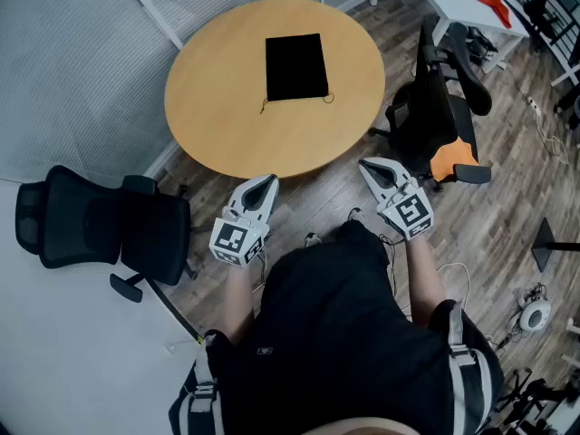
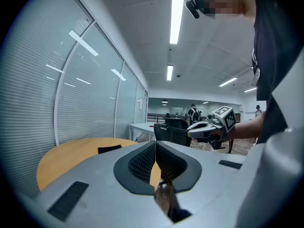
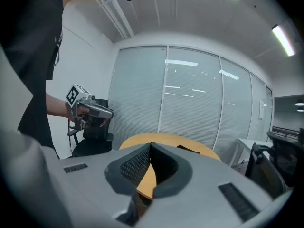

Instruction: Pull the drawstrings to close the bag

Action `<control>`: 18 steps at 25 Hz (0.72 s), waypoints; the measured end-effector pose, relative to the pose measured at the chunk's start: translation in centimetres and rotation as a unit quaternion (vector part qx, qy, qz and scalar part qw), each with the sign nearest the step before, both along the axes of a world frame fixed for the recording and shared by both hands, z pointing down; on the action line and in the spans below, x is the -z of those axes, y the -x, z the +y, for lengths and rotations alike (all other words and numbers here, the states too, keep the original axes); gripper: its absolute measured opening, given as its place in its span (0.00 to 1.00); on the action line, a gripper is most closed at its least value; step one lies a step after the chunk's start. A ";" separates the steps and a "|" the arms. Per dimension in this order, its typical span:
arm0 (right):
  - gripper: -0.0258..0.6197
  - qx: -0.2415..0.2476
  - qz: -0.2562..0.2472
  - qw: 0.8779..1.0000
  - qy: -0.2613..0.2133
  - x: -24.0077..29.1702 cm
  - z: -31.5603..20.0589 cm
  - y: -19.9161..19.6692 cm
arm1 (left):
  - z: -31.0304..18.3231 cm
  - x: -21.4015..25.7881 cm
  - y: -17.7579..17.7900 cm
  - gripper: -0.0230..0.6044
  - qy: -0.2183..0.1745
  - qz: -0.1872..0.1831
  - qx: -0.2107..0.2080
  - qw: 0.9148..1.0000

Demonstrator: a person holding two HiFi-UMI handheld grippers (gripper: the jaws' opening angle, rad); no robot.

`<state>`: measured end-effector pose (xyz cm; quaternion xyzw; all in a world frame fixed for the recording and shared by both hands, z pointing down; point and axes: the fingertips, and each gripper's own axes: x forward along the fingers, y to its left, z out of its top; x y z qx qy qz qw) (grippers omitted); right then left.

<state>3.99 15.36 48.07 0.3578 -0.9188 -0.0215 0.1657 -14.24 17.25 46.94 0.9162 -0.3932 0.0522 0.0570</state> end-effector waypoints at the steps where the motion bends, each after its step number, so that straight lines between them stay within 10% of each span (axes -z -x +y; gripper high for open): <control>1: 0.13 0.000 -0.001 1.000 -0.002 0.0 0.0 0.0 | 0.0 0.0 0.0 0.06 0.000 0.000 0.000 1.000; 18: 0.13 0.028 -0.020 0.999 -0.011 -0.1 0.0 -0.7 | -0.1 -0.2 -0.9 0.06 0.005 -0.008 0.014 1.000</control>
